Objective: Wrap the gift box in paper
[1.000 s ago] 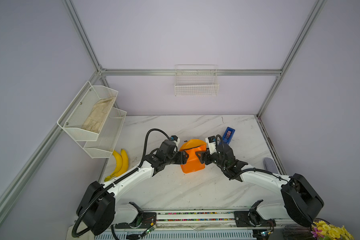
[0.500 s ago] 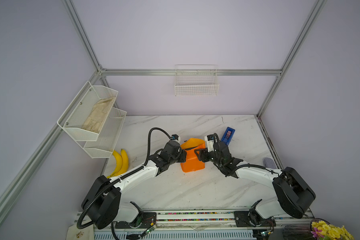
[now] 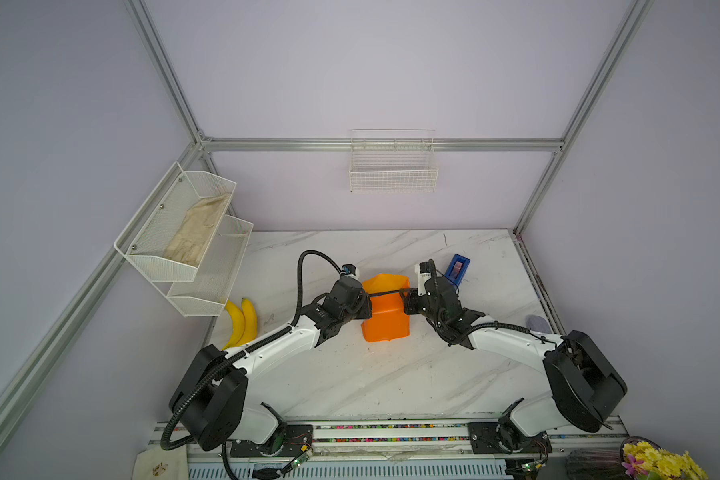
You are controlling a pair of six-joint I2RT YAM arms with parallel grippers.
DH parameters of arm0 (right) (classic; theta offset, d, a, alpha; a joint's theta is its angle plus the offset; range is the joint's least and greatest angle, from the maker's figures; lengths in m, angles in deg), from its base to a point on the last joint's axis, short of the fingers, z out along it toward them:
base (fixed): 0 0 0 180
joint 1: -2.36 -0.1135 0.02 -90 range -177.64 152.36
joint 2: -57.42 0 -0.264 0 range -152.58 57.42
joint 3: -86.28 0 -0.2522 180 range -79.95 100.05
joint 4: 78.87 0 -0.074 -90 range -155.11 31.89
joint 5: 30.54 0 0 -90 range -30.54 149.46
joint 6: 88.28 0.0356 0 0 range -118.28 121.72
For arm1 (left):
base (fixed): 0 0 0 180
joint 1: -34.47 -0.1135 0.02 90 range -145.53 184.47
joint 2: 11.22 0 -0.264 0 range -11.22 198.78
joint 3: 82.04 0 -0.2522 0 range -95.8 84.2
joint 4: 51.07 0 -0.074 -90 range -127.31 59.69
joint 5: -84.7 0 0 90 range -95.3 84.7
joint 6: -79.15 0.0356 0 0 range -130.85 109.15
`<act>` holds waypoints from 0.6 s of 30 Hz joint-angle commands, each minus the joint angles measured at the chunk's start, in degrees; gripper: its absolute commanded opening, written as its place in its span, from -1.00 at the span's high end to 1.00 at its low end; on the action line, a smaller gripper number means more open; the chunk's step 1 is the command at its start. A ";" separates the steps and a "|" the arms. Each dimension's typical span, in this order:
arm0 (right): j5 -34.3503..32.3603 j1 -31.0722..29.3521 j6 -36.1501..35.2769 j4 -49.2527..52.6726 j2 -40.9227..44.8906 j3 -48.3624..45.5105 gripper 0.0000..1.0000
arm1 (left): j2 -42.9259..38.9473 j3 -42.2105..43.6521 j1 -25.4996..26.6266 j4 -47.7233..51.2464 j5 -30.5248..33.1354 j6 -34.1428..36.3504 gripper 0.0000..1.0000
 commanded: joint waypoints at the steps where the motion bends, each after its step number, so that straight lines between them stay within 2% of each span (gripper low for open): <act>1: 0.88 -3.02 2.15 5.20 -1.43 2.25 0.79 | 3.32 -7.27 0.69 4.87 -2.24 3.20 0.74; 5: -2.54 -4.87 4.10 8.17 -2.41 5.80 1.00 | 6.00 -14.40 0.68 9.94 -1.26 5.97 0.79; 11: -8.98 -6.36 5.61 12.22 -3.28 11.69 1.00 | 9.48 -24.16 0.74 15.72 1.59 10.99 0.85; 18: -14.75 -7.78 5.09 14.91 -6.07 17.36 1.00 | 11.62 -29.89 0.69 18.37 5.91 14.69 0.93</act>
